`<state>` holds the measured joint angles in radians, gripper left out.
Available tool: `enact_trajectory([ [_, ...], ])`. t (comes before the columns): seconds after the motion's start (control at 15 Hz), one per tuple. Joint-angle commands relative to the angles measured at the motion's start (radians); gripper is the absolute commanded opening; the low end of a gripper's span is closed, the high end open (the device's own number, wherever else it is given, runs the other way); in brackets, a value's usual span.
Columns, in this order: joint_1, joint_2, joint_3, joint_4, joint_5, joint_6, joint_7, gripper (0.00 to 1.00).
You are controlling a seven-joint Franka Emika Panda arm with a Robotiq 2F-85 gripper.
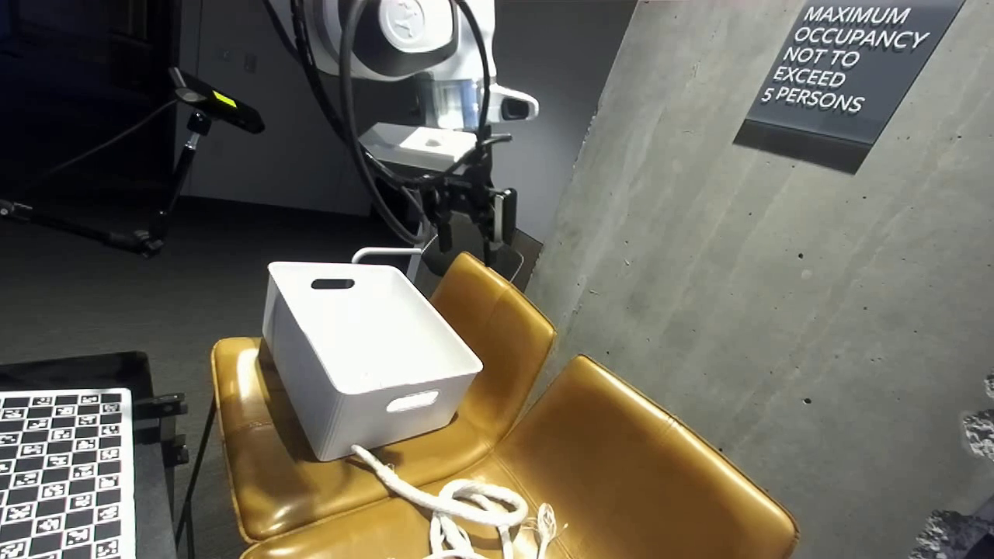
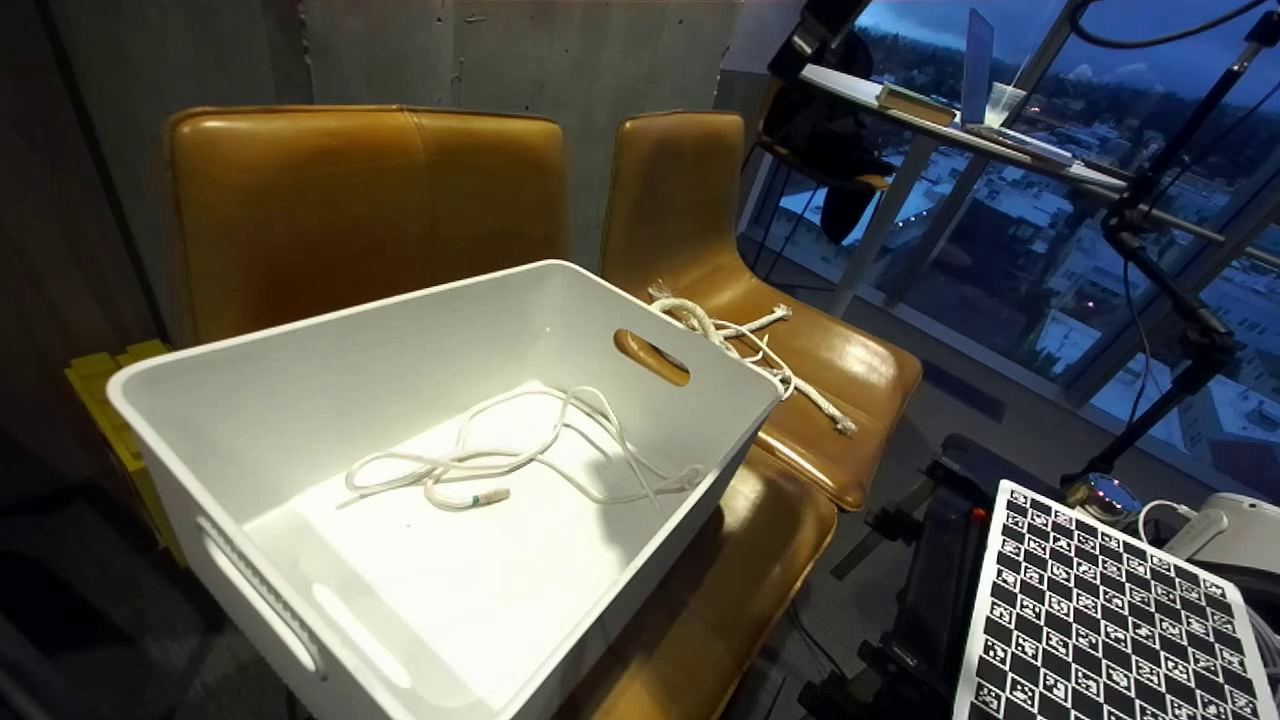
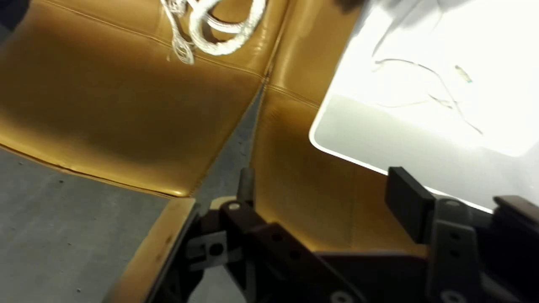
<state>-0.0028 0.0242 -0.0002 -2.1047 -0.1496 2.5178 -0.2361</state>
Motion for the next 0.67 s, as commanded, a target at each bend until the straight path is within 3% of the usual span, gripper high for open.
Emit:
enact_trajectory([
  [0.0,-0.055,0.074,-0.045,0.062,0.068,-0.029,-0.103,1.0],
  [0.27,-0.11,0.171,-0.055,0.166,0.179,-0.142,-0.159,1.0],
  [0.6,-0.148,0.309,-0.049,0.328,0.248,-0.286,-0.124,1.0],
])
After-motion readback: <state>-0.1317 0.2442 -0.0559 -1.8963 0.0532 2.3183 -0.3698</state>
